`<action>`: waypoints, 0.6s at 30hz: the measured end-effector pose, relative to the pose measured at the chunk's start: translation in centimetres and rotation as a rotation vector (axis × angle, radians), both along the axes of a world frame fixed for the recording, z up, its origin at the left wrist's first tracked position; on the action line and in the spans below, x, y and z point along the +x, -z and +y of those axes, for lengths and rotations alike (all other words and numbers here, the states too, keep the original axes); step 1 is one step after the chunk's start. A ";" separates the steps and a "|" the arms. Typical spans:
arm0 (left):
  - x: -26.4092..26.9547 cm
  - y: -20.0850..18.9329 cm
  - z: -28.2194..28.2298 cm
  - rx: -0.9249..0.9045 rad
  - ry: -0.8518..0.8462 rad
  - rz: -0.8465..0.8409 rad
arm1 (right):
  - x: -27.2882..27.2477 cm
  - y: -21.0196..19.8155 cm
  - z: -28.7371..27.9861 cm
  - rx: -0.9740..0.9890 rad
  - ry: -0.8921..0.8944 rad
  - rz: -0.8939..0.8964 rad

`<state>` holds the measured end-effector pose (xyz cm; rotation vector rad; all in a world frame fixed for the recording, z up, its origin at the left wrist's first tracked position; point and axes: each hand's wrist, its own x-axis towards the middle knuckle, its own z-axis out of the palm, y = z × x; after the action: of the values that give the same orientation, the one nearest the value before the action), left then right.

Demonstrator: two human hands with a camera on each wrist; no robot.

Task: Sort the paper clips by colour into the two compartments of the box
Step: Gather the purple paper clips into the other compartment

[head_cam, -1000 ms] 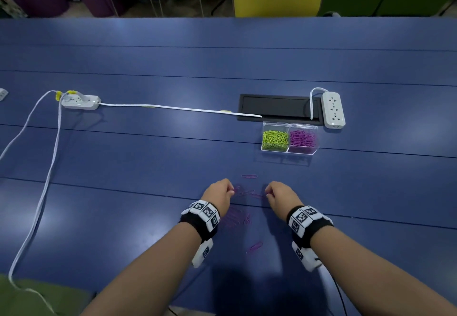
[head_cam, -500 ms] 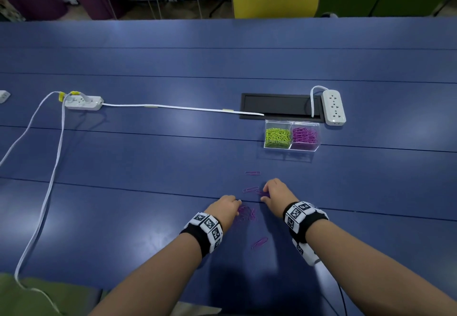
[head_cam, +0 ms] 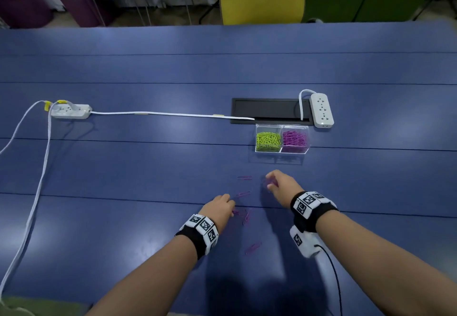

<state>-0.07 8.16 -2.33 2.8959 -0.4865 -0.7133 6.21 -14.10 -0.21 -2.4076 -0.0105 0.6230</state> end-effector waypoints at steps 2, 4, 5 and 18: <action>0.2 0.0 -0.1 0.021 0.034 0.004 | 2.3 -1.4 -1.4 -0.001 0.032 -0.049; 0.4 -0.2 -0.1 0.043 0.061 -0.010 | 5.1 -2.8 -2.8 -0.029 0.048 -0.098; 0.4 -0.4 -0.2 0.049 0.059 -0.010 | 6.5 -3.4 -3.4 -0.050 0.051 -0.125; 10.2 -6.4 -5.6 -0.390 -0.257 -0.088 | 14.2 -2.2 -5.6 -0.236 -0.075 -0.310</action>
<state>10.10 2.56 4.05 2.5629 -0.2230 -0.4020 20.36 -19.72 1.95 -2.7215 -0.1666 0.2905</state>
